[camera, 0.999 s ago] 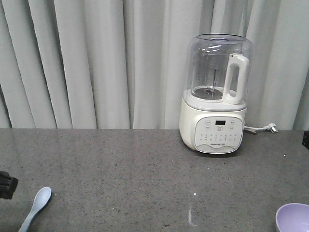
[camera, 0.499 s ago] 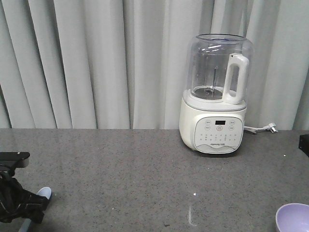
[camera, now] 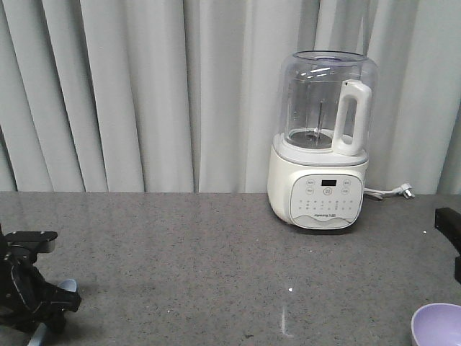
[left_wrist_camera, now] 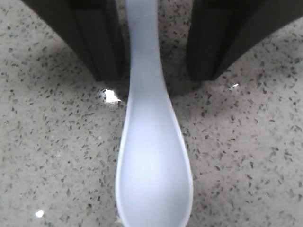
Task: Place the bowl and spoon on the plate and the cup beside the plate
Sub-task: 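Grasp the pale blue spoon by its handle with the left gripper, then grasp the lavender bowl rim with the right gripper and lift it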
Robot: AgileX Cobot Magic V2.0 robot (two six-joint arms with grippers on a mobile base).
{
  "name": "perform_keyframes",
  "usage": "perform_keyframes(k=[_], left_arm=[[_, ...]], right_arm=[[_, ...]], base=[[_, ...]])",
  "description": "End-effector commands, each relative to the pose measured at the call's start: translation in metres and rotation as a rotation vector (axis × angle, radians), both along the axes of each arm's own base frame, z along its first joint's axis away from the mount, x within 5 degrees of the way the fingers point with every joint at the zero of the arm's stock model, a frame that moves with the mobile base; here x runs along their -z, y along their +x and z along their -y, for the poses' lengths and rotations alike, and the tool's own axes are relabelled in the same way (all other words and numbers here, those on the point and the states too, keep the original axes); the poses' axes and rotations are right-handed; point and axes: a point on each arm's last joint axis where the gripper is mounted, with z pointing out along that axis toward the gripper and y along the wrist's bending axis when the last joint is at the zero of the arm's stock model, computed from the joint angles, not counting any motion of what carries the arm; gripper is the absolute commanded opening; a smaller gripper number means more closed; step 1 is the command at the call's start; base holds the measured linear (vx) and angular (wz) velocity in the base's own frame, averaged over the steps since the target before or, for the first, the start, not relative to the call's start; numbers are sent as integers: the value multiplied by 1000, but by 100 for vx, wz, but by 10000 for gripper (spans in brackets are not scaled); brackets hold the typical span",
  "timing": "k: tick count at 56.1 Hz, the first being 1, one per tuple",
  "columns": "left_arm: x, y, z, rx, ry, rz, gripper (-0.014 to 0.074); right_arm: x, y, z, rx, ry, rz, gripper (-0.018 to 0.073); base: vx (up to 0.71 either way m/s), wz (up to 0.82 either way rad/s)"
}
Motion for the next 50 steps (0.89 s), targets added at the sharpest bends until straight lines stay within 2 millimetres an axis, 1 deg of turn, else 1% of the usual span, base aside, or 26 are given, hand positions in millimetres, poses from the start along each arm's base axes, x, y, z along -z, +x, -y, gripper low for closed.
perform_keyframes(k=[1, 5, 10, 12, 13, 17, 23, 27, 33, 37, 43, 50], left_arm=[[-15, 2, 2, -5, -16, 60, 357], [-15, 2, 2, -3, -12, 58, 260], [-15, 2, 1, 6, 5, 58, 86], [-15, 2, 0, 14, 13, 61, 2], [-15, 2, 0, 16, 15, 65, -10], [-19, 2, 0, 15, 19, 87, -9], [-37, 0, 0, 10, 16, 169, -6], [-56, -5, 1, 9, 14, 249, -6], [-87, -14, 2, 5, 4, 373, -6], [-106, -22, 2, -1, -4, 447, -6], [-129, -34, 1, -6, -9, 534, -6], [-143, -44, 0, -6, -12, 575, -6]], right_arm=[[-21, -1, 1, -1, -10, 126, 565], [-21, -1, 1, -1, -10, 126, 565], [-21, -1, 1, -1, -10, 126, 565], [-20, -1, 1, -1, -10, 125, 565], [-20, -1, 1, -1, -10, 125, 565], [-20, -1, 1, 0, -11, 116, 565], [-16, -2, 1, 9, 25, 65, 564], [-17, -4, 2, 29, 92, 2, 560], [-25, -3, 5, 70, 135, -98, 542], [-29, 2, 7, 112, 147, -197, 527], [-27, 15, 10, 180, 140, -340, 522], [-17, 32, 15, 242, 123, -430, 522]], base=[[0, 0], [0, 0], [0, 0], [0, 0], [0, 0], [0, 0], [0, 0], [0, 0], [0, 0], [0, 0], [0, 0], [0, 0]])
